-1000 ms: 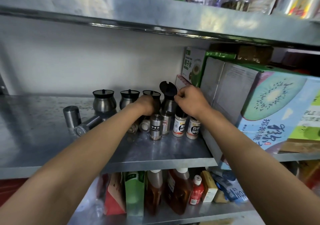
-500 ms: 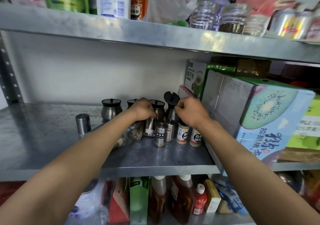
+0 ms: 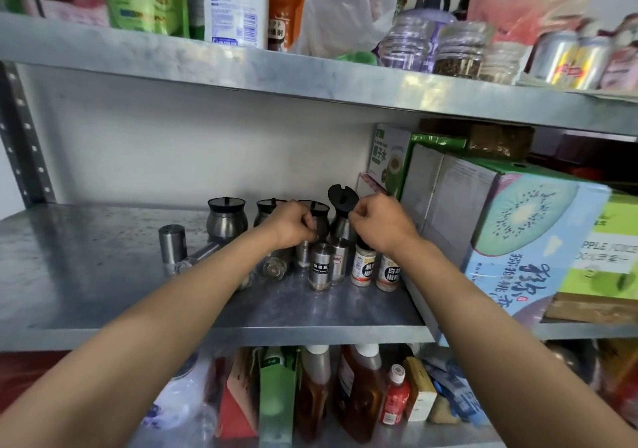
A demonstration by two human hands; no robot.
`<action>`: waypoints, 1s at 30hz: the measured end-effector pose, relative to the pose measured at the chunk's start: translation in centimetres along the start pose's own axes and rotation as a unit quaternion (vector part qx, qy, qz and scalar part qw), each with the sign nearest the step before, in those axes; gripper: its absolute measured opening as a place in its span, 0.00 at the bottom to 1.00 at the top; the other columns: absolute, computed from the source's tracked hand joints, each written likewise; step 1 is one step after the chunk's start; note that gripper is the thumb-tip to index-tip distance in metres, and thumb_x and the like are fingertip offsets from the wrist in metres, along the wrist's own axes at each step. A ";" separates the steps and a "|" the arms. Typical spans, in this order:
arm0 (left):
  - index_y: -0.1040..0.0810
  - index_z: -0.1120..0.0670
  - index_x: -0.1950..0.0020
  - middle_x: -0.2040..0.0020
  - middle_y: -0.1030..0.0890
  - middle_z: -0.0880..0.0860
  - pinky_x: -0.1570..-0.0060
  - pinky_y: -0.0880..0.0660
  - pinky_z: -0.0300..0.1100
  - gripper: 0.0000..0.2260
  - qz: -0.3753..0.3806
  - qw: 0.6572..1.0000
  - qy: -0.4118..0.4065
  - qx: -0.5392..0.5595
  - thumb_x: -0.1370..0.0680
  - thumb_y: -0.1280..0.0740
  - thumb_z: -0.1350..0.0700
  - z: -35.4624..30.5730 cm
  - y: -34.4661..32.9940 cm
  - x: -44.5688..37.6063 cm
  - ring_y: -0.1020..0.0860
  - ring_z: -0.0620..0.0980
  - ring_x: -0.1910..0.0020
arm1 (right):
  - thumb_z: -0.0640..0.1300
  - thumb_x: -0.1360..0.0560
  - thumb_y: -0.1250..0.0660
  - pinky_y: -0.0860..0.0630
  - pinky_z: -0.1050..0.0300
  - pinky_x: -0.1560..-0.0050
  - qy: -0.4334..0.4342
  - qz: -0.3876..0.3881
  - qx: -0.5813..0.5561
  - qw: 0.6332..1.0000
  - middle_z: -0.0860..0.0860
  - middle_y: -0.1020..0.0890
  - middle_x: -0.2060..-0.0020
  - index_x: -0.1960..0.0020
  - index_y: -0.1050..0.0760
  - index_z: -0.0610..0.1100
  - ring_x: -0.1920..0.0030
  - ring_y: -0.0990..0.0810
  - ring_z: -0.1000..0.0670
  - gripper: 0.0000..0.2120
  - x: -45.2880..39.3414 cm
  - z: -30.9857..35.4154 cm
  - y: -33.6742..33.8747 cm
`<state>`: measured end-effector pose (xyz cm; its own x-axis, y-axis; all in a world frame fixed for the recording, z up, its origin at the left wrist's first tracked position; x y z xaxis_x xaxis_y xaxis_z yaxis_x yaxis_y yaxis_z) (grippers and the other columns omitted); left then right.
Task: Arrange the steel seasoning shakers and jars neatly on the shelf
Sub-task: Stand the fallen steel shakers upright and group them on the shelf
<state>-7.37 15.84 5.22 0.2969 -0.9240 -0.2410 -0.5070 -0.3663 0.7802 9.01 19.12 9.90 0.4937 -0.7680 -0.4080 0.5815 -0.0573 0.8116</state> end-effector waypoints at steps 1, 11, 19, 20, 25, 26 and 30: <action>0.19 0.58 0.53 0.57 0.21 0.49 0.53 0.30 0.37 0.08 0.001 1.000 0.000 0.001 0.31 0.26 0.61 0.0 0.0 0.1 0.24 0.47 0.55 | 0.46 0.24 0.36 0.22 0.51 0.51 0.000 0.001 0.002 1.000 0.47 0.17 0.63 0.62 0.21 0.44 0.57 0.19 0.45 0.11 0.1 0.2 0.0; 0.19 0.56 0.53 0.56 0.21 0.50 0.54 0.29 0.37 0.09 -0.001 0.999 0.002 0.033 0.31 0.26 0.63 0.4 0.0 0.3 0.24 0.47 0.54 | 0.46 0.23 0.37 0.21 0.51 0.51 0.018 -0.001 0.026 1.000 0.46 0.17 0.62 0.60 0.20 0.42 0.56 0.19 0.44 0.11 1.4 1.7 0.3; 0.20 0.53 0.54 0.52 0.17 0.53 0.43 0.25 0.47 0.06 -0.017 0.994 0.008 0.108 0.28 0.26 0.59 1.3 1.3 0.7 0.20 0.52 0.49 | 0.47 0.24 0.37 0.21 0.51 0.53 0.021 0.001 0.039 0.999 0.48 0.17 0.63 0.61 0.21 0.45 0.57 0.19 0.45 0.11 1.4 2.6 0.1; 0.20 0.54 0.54 0.52 0.18 0.53 0.44 0.25 0.46 0.04 -0.026 0.993 0.009 0.111 0.27 0.28 0.60 1.5 1.8 0.7 0.21 0.52 0.50 | 0.47 0.24 0.37 0.21 0.50 0.53 0.021 0.001 0.038 0.999 0.48 0.17 0.63 0.61 0.21 0.44 0.58 0.19 0.45 0.11 1.3 2.8 0.1; 0.19 0.57 0.52 0.56 0.19 0.51 0.53 0.28 0.38 0.06 -0.037 0.996 0.022 0.075 0.26 0.32 0.65 3.0 3.6 1.5 0.23 0.48 0.56 | 0.46 0.25 0.38 0.20 0.50 0.55 0.039 -0.005 0.037 0.999 0.47 0.17 0.62 0.60 0.20 0.42 0.58 0.19 0.44 0.12 1.3 4.3 -0.2; 0.19 0.57 0.51 0.56 0.19 0.51 0.53 0.28 0.37 0.07 -0.034 0.997 0.022 0.065 0.26 0.32 0.65 3.1 3.7 1.7 0.23 0.48 0.55 | 0.46 0.25 0.38 0.21 0.51 0.56 0.042 -0.007 0.039 0.998 0.47 0.17 0.62 0.60 0.20 0.42 0.58 0.19 0.44 0.12 1.3 4.7 -0.4; 0.20 0.57 0.49 0.53 0.19 0.52 0.52 0.27 0.38 0.07 -0.009 0.999 0.014 0.042 0.26 0.32 0.65 3.4 3.2 2.5 0.22 0.49 0.53 | 0.45 0.25 0.39 0.23 0.54 0.60 0.050 -0.003 0.045 0.998 0.47 0.18 0.64 0.61 0.21 0.42 0.60 0.20 0.44 0.12 1.4 5.8 -1.2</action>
<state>-11.00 12.02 5.16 0.3285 -0.9144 -0.2364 -0.5676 -0.3912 0.7245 5.26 14.39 10.72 0.5555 -0.6995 -0.4496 0.5261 -0.1230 0.8415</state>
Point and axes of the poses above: each hand's wrist, its own x-axis away from the middle knuckle, its own y-axis out of the back of the hand, z = x × y, the point moved 9 cm from there along -x, towards the middle knuckle
